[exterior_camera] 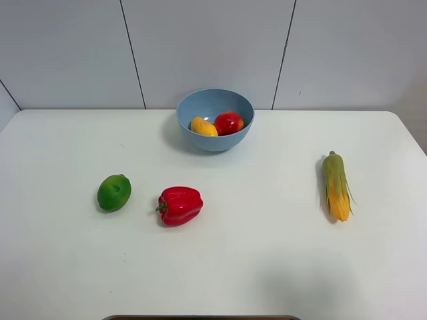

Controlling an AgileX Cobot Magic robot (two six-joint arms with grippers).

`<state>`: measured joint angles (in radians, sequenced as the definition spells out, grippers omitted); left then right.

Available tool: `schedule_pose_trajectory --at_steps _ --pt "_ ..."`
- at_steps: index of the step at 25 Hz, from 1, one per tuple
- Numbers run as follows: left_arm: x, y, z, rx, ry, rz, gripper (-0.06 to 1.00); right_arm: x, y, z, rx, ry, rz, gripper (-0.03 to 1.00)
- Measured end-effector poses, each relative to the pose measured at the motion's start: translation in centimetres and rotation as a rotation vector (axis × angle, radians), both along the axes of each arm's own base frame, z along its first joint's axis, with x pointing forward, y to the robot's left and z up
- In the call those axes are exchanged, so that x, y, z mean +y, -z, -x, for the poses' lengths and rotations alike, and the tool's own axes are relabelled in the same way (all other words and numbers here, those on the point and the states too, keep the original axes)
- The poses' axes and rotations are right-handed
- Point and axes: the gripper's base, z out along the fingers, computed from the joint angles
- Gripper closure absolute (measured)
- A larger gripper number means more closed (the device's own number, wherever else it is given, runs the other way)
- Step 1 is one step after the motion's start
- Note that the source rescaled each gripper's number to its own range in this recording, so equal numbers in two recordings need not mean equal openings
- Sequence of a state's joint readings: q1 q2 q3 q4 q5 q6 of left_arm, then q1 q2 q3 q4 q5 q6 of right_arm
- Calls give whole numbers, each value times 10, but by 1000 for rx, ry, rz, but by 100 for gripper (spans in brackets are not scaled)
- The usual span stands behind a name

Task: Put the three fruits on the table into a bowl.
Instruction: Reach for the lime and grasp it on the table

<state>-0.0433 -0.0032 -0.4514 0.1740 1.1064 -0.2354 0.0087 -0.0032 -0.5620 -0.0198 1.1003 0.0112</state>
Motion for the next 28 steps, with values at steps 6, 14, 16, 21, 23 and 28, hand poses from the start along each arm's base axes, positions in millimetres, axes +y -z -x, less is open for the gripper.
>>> schedule_pose_trajectory --at_steps 6,14,16,21,23,28 --pt "0 0 0 0 0 0 -6 0 0 0 0 0 0 -3" --pt "0 -16 -2 -51 6 -1 -6 0 0 0 0 0 0 -3" --pt "-1 -32 -6 -64 10 -5 -6 0 0 0 0 0 0 -3" --pt "-2 -69 -34 12 36 -48 -6 0 0 0 0 0 0 -3" --pt "-3 -85 -47 36 44 -61 -6 0 0 0 0 0 0 -3" --pt "-4 -113 -90 113 57 -77 -6 0 0 0 0 0 0 -3"
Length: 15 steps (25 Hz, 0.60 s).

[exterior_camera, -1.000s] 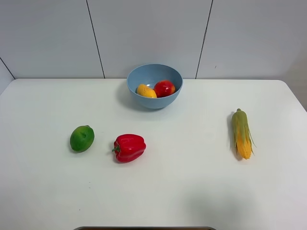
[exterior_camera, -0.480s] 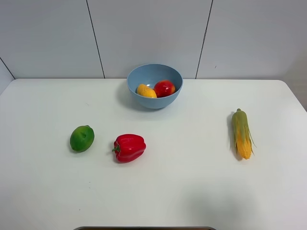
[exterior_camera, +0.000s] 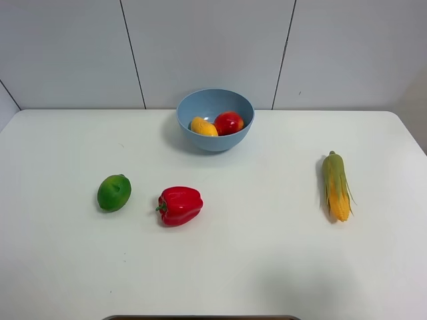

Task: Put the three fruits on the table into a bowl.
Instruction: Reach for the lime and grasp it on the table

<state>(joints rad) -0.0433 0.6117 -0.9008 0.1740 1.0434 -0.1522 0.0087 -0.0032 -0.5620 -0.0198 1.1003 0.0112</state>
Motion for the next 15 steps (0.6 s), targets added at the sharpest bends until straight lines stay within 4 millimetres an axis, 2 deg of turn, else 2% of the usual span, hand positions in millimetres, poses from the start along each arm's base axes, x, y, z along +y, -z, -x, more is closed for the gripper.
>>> schedule_pose_trajectory --at_steps 7,12,15 --pt "-8 -5 -64 178 41 -17 -6 0 0 0 0 0 0 -3" --pt "-34 6 -102 282 165 -78 -6 0 0 0 0 0 0 -3" --pt "-58 20 -121 356 255 -113 -6 0 0 0 0 0 0 -3"
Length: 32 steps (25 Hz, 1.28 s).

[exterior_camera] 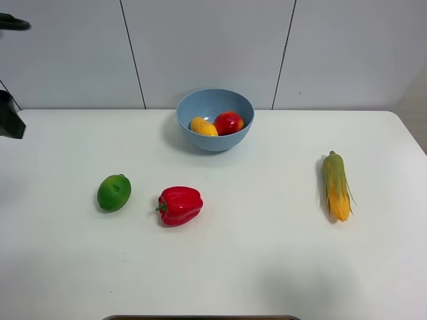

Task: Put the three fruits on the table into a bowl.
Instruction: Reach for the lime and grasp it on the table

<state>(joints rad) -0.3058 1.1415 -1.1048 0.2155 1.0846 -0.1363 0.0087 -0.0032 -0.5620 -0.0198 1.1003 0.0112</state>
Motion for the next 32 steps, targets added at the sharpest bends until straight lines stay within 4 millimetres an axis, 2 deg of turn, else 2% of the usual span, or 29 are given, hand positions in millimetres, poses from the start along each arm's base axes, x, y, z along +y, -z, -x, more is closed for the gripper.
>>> schedule_pose_trajectory --at_steps 4,7,16,25,32 --pt "-29 22 -19 73 109 -35 -6 0 0 0 0 0 0 -3" --pt "-39 41 -35 113 157 -65 -6 0 0 0 0 0 0 -3" --pt "-57 80 -68 168 215 -70 -6 0 0 0 0 0 0 -3" --pt "-69 135 -90 313 187 -76 -6 0 0 0 0 0 0 -3" --pt "-76 157 -100 324 198 -71 -6 0 0 0 0 0 0 -3"
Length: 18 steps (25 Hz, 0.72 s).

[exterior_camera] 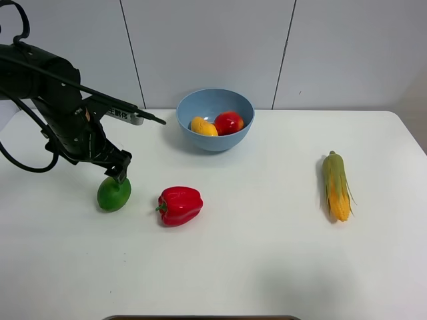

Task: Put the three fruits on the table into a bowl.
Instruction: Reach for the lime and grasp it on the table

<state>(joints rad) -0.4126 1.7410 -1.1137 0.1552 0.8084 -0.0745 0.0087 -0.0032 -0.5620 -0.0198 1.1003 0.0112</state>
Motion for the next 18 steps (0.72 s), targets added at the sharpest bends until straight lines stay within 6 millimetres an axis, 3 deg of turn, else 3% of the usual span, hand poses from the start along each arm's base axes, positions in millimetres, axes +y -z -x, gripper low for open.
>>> schedule_pose_trajectory --at_steps 5,18 --pt "-2 8 -2 10 1 1 -6 0 0 0 0 0 0 -3" --pt "-7 54 -7 71 -3 3 -6 0 0 0 0 0 0 -3"
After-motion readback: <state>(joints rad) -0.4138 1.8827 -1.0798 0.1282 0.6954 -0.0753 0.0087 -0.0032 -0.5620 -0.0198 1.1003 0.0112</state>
